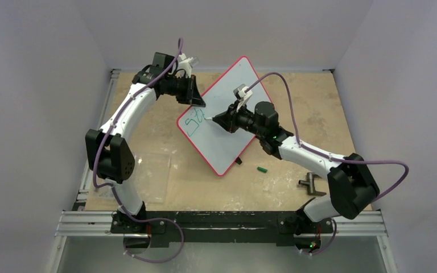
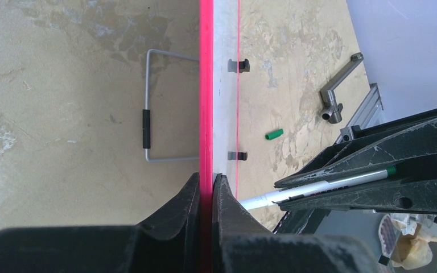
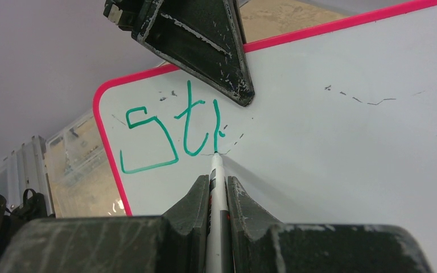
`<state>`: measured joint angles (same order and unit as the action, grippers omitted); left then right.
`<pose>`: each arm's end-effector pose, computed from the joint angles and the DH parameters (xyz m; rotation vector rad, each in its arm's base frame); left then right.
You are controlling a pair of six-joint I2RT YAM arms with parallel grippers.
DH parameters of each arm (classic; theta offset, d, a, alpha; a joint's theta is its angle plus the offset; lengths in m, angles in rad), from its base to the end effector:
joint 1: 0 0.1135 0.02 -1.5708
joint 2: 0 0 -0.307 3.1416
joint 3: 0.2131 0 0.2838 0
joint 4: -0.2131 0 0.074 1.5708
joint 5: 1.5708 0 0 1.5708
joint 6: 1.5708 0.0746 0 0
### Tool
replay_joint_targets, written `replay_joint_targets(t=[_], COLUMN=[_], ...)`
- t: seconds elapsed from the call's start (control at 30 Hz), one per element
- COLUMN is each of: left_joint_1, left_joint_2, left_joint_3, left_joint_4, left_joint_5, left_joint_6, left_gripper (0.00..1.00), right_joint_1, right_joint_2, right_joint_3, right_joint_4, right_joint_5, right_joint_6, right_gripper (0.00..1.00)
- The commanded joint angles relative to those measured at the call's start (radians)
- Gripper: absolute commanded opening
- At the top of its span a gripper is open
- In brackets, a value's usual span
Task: Write a sentence on the whiteboard
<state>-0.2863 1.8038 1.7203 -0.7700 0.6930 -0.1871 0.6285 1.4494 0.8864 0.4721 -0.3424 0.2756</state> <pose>0.4265 -0.1753 0.3499 0.4439 2.3834 -1.0544 0.3033 0.2514 0.3079 -0.5718 1.6531 0.9578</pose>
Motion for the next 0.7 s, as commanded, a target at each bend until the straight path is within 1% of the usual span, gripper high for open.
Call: replay_joint_targets(t=[0.0,0.27,0.67], left_joint_1=[-0.031,-0.03,-0.031], left_joint_2=[-0.012,-0.012,-0.012], left_joint_3=[-0.01,-0.01,-0.011], left_joint_4=[-0.062,-0.063,-0.062], left_joint_5=[-0.059,-0.058,-0.056], left_joint_6=[0.092,0.092,0.092], left_gripper=[0.0,0.0,0.0], right_joint_1=[0.005,0.005,0.005], right_joint_2=[-0.001,0.038,0.072], right_joint_3=[0.06,0.118,0.159], right_joint_4=[-0.014,-0.016,-0.031], right_joint_5=[0.046,0.06,0.092], right_joint_6=[-0.017,-0.017,-0.015], right_gripper=[0.0,0.0,0.0])
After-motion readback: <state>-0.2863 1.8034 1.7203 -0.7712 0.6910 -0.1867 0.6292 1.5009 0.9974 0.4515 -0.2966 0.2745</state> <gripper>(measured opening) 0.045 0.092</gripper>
